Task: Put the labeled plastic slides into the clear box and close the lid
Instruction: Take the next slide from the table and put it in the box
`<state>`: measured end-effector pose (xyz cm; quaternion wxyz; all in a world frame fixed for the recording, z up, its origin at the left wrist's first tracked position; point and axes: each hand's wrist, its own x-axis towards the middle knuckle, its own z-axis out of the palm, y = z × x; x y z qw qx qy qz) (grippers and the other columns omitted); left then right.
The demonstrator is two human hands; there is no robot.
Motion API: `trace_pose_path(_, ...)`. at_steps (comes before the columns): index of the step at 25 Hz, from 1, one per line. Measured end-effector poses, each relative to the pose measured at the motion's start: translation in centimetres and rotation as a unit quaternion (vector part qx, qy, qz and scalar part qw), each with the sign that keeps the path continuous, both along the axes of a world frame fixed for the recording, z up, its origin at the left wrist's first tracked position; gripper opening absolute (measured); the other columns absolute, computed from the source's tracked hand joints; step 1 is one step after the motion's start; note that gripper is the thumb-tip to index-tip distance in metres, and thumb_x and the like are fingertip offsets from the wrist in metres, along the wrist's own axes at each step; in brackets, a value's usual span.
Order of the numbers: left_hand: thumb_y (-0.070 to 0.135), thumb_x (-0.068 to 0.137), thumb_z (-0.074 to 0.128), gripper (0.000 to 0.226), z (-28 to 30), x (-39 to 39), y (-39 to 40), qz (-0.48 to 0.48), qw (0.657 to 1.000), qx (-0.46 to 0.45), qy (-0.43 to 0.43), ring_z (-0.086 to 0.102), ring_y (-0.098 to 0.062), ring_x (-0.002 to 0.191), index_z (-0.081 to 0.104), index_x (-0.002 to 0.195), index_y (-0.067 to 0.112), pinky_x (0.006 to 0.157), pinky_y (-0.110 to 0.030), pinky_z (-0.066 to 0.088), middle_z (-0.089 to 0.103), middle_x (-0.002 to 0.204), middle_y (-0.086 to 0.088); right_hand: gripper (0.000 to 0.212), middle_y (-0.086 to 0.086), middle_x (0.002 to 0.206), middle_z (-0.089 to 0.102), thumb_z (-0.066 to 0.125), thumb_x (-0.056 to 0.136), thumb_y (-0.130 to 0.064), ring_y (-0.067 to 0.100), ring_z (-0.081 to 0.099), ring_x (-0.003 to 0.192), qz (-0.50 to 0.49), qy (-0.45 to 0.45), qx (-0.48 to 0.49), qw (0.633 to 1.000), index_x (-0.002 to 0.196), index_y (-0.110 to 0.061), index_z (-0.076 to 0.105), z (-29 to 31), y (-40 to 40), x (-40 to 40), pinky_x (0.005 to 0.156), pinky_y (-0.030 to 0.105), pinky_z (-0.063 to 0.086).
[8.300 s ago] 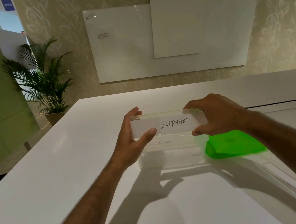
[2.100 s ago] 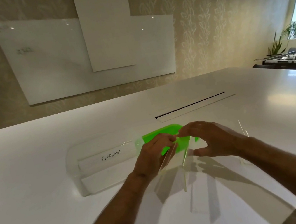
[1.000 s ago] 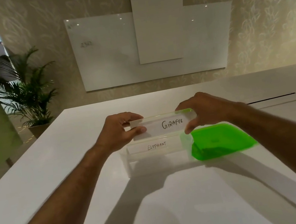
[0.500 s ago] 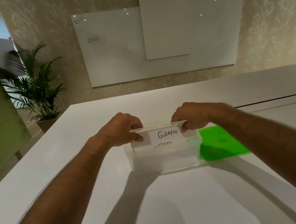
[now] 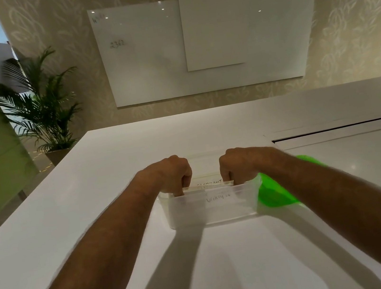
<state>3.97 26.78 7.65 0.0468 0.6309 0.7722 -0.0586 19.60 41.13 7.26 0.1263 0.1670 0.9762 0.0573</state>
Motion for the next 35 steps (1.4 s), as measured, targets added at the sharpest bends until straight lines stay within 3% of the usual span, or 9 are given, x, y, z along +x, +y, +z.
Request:
trace_pose_path(6, 0.006, 0.079, 0.063, 0.016, -1.1, -0.2, 1.0, 0.015, 0.999, -0.05, 0.006, 0.061, -0.014, 0.067, 0.07, 0.078, 0.021, 0.052, -0.021, 0.044, 0.066, 0.08, 0.005, 0.025, -0.004, 0.099, 0.073, 0.059, 0.081, -0.011, 0.02, 0.066, 0.089, 0.01, 0.004, -0.024, 1.0, 0.094, -0.024, 0.076, -1.2, 0.5, -0.5, 0.081, 0.035, 0.057)
trace_pose_path(14, 0.012, 0.076, 0.071, 0.011, -1.4, -0.7, 1.3, 0.03, 0.998, -0.054, -0.018, 0.069, -0.018, 0.079, 0.072, 0.082, 0.021, 0.058, -0.024, 0.051, 0.071, 0.088, 0.003, 0.031, -0.002, 0.104, 0.072, 0.059, 0.082, -0.009, 0.019, 0.064, 0.096, 0.002, 0.031, -0.065, 0.997, 0.104, -0.025, 0.073, -1.1, 0.8, -0.3, 0.086, 0.028, 0.052)
trace_pose_path(18, 0.02, 0.074, 0.078, 0.014, -0.7, -0.8, 1.1, 0.03, 0.999, -0.01, -0.041, 0.068, -0.016, 0.081, 0.072, 0.086, 0.022, 0.075, -0.032, 0.06, 0.068, 0.088, 0.005, 0.044, -0.002, 0.106, 0.073, 0.08, 0.075, -0.037, 0.013, 0.067, 0.095, -0.02, 0.176, -0.137, 0.975, 0.113, -0.019, 0.069, 0.1, 1.3, 0.8, 0.089, 0.029, 0.052)
trace_pose_path(21, 0.045, 0.073, 0.082, 0.031, 0.0, -0.5, 0.7, 0.037, 0.992, 0.116, -0.046, 0.065, -0.014, 0.085, 0.068, 0.094, 0.025, 0.078, -0.033, 0.057, 0.068, 0.093, 0.009, 0.052, -0.001, 0.122, 0.068, 0.065, 0.085, -0.051, 0.018, 0.064, 0.108, -0.025, 0.347, -0.084, 0.934, 0.127, -0.021, 0.06, 0.1, 1.6, 1.4, 0.095, 0.036, 0.05)
trace_pose_path(23, 0.051, 0.08, 0.073, 0.039, -0.1, 0.1, 0.5, 0.04, 0.974, 0.223, -0.005, 0.064, -0.016, 0.099, 0.066, 0.11, 0.025, 0.084, -0.034, 0.055, 0.07, 0.107, 0.006, 0.063, 0.001, 0.14, 0.056, 0.052, 0.089, -0.058, 0.02, 0.053, 0.126, -0.046, 0.391, -0.022, 0.919, 0.141, -0.023, 0.045, -0.2, 1.6, 1.6, 0.105, 0.039, 0.044)
trace_pose_path(25, 0.056, 0.086, 0.064, 0.055, -0.7, 0.7, 0.4, 0.039, 0.948, 0.311, 0.054, 0.056, -0.02, 0.121, 0.056, 0.13, 0.024, 0.093, -0.037, 0.049, 0.063, 0.131, 0.001, 0.077, 0.006, 0.158, 0.03, 0.037, 0.091, -0.065, 0.024, 0.027, 0.145, -0.048, 0.383, 0.045, 0.921, 0.152, -0.02, 0.022, -0.8, 1.5, 1.9, 0.117, 0.044, 0.027)
trace_pose_path(28, 0.072, 0.089, 0.037, 0.085, -1.5, 1.5, 0.3, 0.067, 0.925, 0.358, 0.107, 0.02, -0.029, 0.15, 0.025, 0.154, 0.018, 0.119, -0.051, 0.023, 0.025, 0.162, -0.008, 0.092, 0.008, 0.163, -0.008, 0.023, 0.087, -0.076, 0.026, -0.011, 0.15, -0.04, 0.388, 0.105, 0.915, 0.154, -0.02, -0.008, -1.6, 0.9, 2.6, 0.12, 0.053, -0.001)
trace_pose_path(31, 0.081, 0.084, 0.014, 0.097, -2.1, 1.8, 0.0, 0.106, 0.912, 0.373, 0.138, -0.006, -0.028, 0.152, 0.001, 0.157, 0.02, 0.121, -0.056, 0.002, -0.003, 0.166, -0.007, 0.099, 0.01, 0.162, -0.017, 0.022, 0.084, -0.08, 0.029, -0.018, 0.148, -0.054, 0.411, 0.144, 0.899, 0.153, -0.019, -0.013, -2.3, 0.2, 3.3, 0.117, 0.061, -0.004)
trace_pose_path(35, 0.085, 0.082, 0.013, 0.101, -3.0, 2.2, -0.5, 0.117, 0.89, 0.41, 0.164, -0.008, -0.03, 0.152, -0.004, 0.157, 0.02, 0.119, -0.06, 0.001, -0.006, 0.166, -0.008, 0.1, 0.014, 0.162, -0.012, 0.023, 0.084, -0.081, 0.033, -0.014, 0.148, -0.078, 0.424, 0.187, 0.883, 0.154, -0.017, -0.008, -2.8, -0.4, 4.2, 0.115, 0.065, 0.002)
